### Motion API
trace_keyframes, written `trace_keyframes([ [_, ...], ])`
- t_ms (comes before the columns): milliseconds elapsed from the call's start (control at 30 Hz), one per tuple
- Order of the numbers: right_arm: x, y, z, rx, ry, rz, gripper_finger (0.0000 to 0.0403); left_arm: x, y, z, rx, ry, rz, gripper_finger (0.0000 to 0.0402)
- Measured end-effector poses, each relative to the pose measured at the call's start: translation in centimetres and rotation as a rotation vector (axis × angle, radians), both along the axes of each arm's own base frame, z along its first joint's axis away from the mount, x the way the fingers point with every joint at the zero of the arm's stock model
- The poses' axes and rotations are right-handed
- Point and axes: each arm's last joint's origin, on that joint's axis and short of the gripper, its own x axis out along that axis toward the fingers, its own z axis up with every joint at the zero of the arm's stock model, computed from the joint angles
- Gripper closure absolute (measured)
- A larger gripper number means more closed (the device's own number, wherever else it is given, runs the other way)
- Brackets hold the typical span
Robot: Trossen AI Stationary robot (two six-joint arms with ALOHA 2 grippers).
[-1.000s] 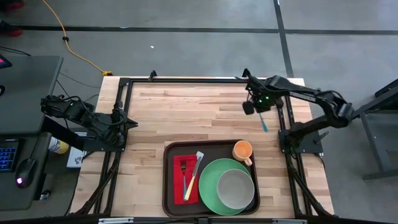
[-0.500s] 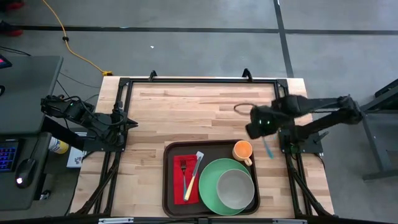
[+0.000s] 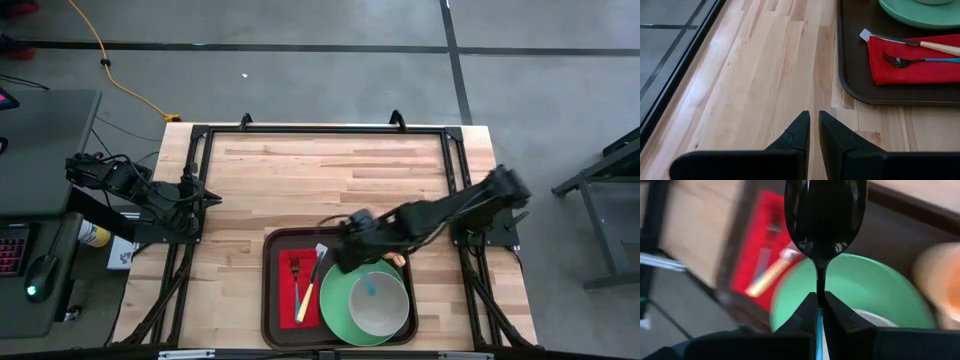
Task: Set up tray
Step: Put the blue spoon on the red napkin to the left of the blue fork
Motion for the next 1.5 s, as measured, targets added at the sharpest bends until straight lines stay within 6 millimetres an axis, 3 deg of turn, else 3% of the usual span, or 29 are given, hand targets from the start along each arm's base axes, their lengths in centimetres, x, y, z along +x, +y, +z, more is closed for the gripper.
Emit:
trace_keyframes([
  [267, 7.7, 3.2, -0.1, -0.038, -0.157, -0.015, 0.0403, 0.0, 0.0, 0.0, -0.002, -0.001, 0.002, 0.0334],
  [633, 14.8, 5.9, -6.0, 0.025, -0.274, -0.108, 0.0403, 0.0, 0.0, 0.0, -0.008, -0.002, 0.006, 0.0334],
  [900, 16.8, 5.8, -9.8, 0.07, -0.257, -0.153, 0.0403, 0.0, 0.0, 0.0, -0.008, -0.002, 0.006, 0.0334],
  [1300, 16.9, 4.6, -10.6, 0.081, -0.191, -0.189, 0.0403, 0.0, 0.0, 0.0, -0.009, -0.002, 0.007, 0.0334],
  [1500, 17.4, 4.9, -12.4, 0.121, -0.152, -0.182, 0.0403, 0.0, 0.0, 0.0, -0.009, -0.002, 0.007, 0.0334],
])
